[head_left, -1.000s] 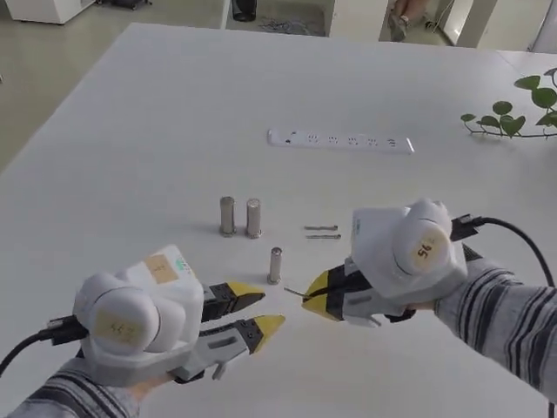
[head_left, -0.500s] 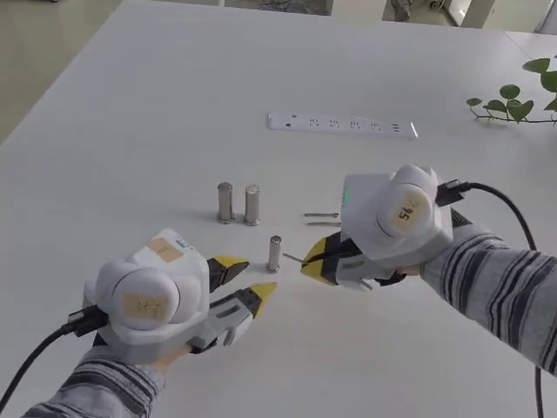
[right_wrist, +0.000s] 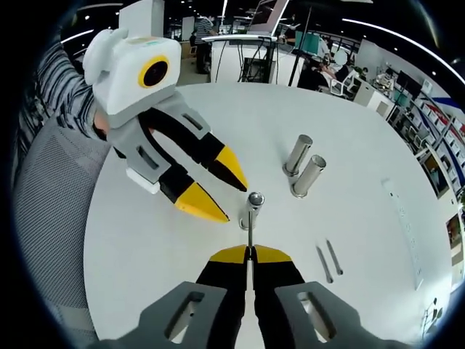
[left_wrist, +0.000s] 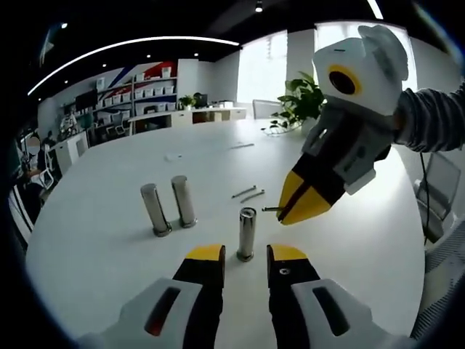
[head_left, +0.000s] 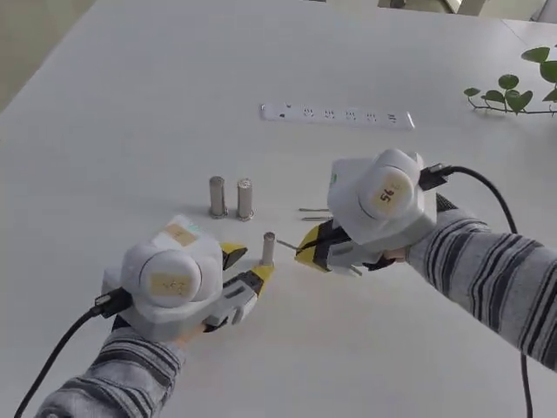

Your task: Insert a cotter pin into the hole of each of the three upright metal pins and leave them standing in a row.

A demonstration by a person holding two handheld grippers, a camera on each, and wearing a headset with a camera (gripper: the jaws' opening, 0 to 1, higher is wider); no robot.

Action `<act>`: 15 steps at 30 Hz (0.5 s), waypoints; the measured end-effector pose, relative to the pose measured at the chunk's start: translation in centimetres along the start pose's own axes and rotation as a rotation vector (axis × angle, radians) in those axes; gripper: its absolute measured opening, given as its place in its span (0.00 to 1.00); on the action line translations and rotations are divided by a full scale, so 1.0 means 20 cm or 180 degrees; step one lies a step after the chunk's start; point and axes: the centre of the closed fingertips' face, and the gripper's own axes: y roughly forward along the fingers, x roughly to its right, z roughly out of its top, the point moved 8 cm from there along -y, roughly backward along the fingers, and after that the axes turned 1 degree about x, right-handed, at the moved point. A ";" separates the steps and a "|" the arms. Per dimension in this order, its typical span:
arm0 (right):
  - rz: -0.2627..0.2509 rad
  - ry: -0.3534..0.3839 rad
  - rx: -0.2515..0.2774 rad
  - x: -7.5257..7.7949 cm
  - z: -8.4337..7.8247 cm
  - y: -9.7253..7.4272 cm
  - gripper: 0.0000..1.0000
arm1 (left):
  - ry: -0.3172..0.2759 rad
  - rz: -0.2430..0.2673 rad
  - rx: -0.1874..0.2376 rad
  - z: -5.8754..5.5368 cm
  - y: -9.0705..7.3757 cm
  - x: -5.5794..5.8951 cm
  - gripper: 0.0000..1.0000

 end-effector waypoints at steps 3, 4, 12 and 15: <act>-0.0014 0.0009 -0.0028 0.01 -0.01 0.01 0.00 | -0.0037 0.0032 0.0003 0.00 0.03 0.00 0.19; -0.0012 0.0014 -0.0027 0.01 -0.01 0.02 0.00 | -0.0040 0.0032 -0.0004 0.00 0.04 0.00 0.19; 0.0031 0.0039 -0.0046 0.01 -0.01 0.03 0.00 | 0.0087 0.0041 -0.0042 0.01 0.12 0.02 0.17; 0.0034 0.0038 -0.0040 0.01 0.00 0.04 0.00 | 0.0141 0.0061 -0.0089 0.01 0.14 0.02 0.17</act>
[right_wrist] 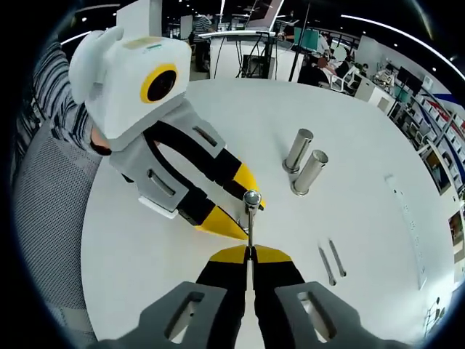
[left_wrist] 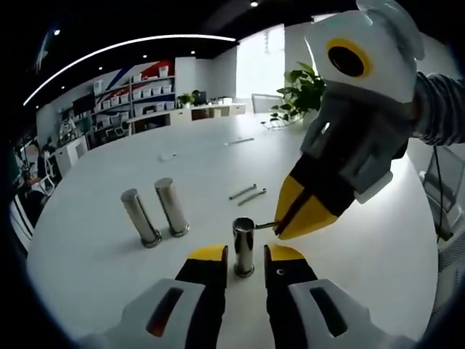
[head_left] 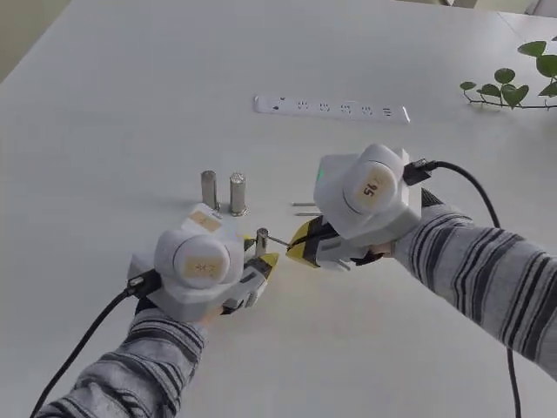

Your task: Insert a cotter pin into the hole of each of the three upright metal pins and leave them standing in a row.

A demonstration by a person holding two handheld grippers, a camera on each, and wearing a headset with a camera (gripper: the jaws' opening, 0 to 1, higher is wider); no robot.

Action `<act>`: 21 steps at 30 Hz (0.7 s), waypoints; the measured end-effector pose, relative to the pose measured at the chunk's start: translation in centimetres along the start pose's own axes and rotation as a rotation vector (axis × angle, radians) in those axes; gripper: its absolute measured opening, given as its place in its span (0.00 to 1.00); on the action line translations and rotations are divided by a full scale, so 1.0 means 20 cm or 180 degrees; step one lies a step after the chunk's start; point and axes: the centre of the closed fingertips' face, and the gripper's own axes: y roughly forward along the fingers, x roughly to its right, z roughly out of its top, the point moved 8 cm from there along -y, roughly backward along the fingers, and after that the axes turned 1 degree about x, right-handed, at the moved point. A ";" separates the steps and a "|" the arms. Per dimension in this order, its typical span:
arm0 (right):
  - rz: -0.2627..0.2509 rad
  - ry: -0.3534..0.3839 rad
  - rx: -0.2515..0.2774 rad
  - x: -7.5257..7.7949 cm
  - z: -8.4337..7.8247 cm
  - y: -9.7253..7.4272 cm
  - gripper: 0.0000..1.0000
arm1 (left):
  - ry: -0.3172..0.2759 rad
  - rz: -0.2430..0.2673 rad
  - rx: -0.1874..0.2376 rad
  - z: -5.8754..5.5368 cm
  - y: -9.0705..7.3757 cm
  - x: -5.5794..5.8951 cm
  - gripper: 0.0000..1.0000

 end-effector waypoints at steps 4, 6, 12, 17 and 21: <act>0.0009 0.0003 0.0007 -0.01 0.01 0.01 0.00 | -0.0018 0.0023 0.0004 0.01 0.01 -0.01 0.11; -0.0003 -0.0006 0.0015 0.00 0.01 0.01 0.00 | -0.0036 0.0032 -0.0002 0.00 0.01 -0.01 0.09; -0.0010 -0.0020 0.0004 0.00 0.03 0.01 0.00 | -0.0075 0.0067 -0.0058 -0.02 0.02 -0.01 0.06; -0.0047 -0.0061 -0.0012 0.00 0.04 0.00 0.00 | -0.0121 0.0109 -0.0049 -0.02 0.02 0.00 0.06; -0.0077 -0.0124 0.0013 -0.01 0.06 -0.02 0.00 | -0.0078 0.0140 -0.0031 -0.03 0.03 0.00 0.05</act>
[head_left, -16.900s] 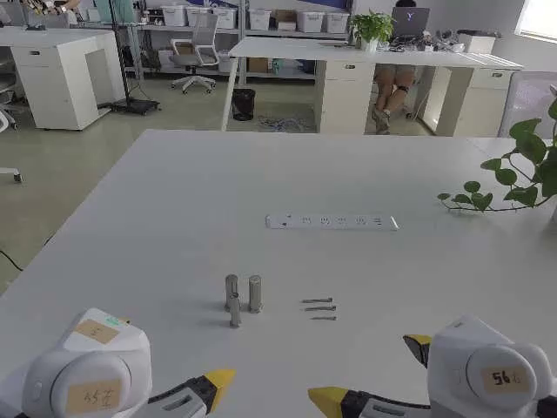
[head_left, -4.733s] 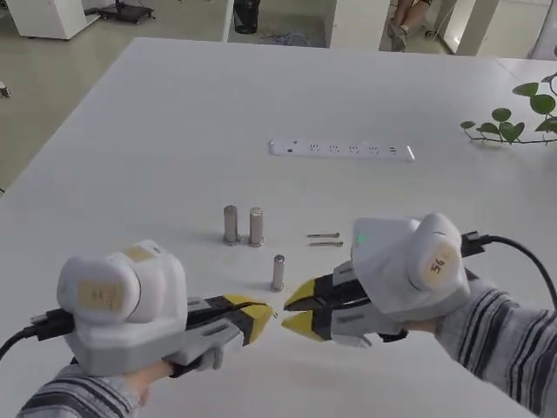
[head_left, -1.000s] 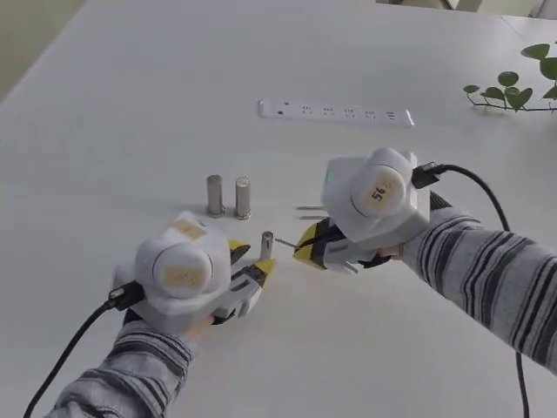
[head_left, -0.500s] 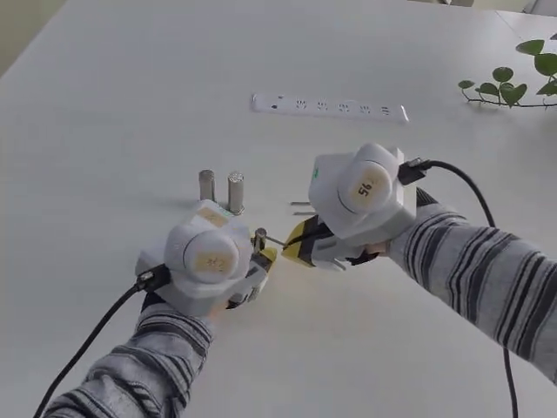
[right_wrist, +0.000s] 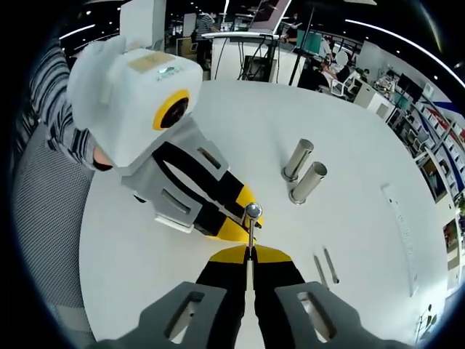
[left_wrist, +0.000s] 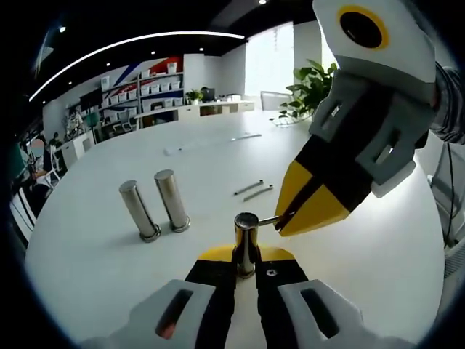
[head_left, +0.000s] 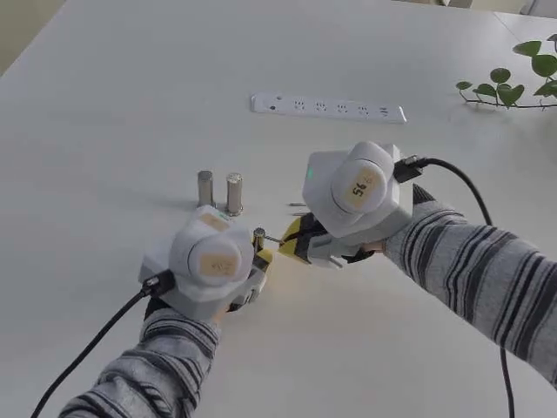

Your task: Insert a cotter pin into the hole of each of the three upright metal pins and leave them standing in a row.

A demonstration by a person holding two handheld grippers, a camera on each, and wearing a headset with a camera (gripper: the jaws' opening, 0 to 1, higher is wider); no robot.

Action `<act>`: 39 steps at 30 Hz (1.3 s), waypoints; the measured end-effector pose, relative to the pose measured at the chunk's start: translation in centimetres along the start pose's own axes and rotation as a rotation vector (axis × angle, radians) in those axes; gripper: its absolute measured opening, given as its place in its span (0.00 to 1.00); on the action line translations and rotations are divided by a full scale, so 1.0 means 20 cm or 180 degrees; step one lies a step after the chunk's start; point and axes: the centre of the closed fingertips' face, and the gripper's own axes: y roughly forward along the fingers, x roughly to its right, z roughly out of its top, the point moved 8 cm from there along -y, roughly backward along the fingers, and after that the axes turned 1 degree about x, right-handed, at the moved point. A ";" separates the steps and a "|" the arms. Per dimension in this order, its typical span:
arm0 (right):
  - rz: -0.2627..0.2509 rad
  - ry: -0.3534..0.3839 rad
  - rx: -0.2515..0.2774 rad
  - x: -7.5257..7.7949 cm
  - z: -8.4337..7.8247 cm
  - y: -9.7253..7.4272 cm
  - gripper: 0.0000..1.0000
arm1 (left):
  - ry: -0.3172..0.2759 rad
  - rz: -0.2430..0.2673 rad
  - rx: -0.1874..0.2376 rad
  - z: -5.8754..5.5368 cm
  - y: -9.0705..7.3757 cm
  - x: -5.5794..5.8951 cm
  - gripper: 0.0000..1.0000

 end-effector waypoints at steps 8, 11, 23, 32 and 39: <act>-0.0011 -0.0025 0.0035 0.01 0.02 0.00 0.00 | -0.0062 0.0039 0.0011 -0.01 0.01 0.00 0.05; -0.0020 -0.0029 0.0045 0.01 0.02 0.01 0.00 | -0.0093 0.0061 0.0015 -0.01 0.01 0.00 0.05; -0.0045 0.0027 0.0154 0.00 0.05 0.03 0.00 | -0.0146 0.0177 0.0015 -0.02 0.00 0.02 0.05; -0.0121 0.0347 0.0251 0.00 0.02 -0.04 0.07 | -0.0154 0.0207 0.0007 -0.02 0.00 0.02 0.05; -0.0143 0.0362 0.0312 0.00 0.02 -0.06 0.00 | -0.0177 0.0220 0.0005 -0.02 0.00 0.02 0.05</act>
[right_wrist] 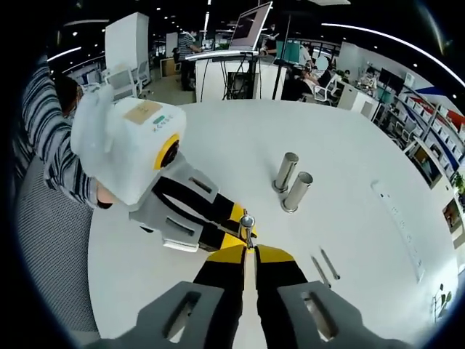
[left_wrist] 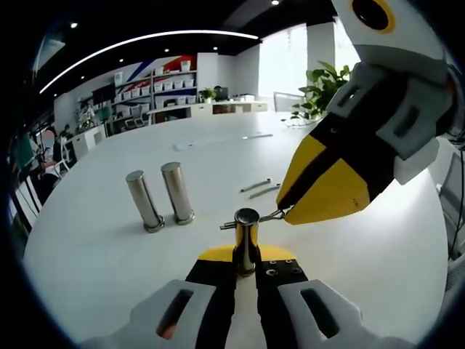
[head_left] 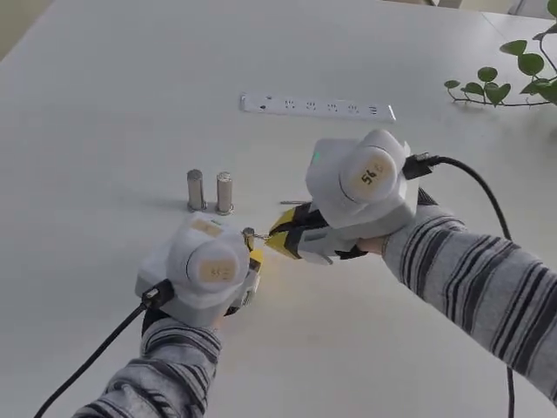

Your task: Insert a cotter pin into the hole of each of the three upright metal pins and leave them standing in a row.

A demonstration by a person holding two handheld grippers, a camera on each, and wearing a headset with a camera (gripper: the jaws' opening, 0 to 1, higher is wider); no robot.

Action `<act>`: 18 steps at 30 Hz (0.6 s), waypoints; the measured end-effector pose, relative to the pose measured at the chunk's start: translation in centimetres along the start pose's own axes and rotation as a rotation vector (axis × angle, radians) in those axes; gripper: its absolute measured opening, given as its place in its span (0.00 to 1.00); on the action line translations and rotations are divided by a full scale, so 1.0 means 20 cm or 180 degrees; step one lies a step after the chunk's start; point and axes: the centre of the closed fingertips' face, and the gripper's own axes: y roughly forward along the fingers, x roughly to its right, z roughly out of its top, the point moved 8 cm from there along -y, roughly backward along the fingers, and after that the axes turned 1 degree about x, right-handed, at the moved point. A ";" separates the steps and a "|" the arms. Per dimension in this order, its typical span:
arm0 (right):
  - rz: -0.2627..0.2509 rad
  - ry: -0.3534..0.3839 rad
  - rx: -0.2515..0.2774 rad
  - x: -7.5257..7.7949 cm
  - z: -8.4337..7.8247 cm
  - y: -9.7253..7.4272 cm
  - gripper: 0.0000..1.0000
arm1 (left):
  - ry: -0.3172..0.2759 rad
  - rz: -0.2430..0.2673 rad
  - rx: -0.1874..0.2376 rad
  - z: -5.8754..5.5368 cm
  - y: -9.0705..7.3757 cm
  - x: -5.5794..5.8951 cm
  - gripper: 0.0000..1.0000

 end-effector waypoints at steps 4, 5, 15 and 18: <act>0.0007 -0.0018 0.0017 0.00 0.01 0.01 0.00 | -0.0020 0.0019 -0.0002 0.00 0.00 0.00 0.05; 0.0011 -0.0019 0.0017 0.00 0.01 0.01 0.00 | -0.0028 0.0025 -0.0004 0.00 0.00 0.00 0.05; 0.0031 -0.0083 0.0050 -0.01 0.04 0.03 0.00 | -0.0064 0.0062 -0.0011 0.00 0.00 0.00 0.05; 0.0029 -0.0101 0.0057 -0.01 0.05 0.04 0.00 | -0.0080 0.0078 -0.0013 0.00 0.00 0.01 0.05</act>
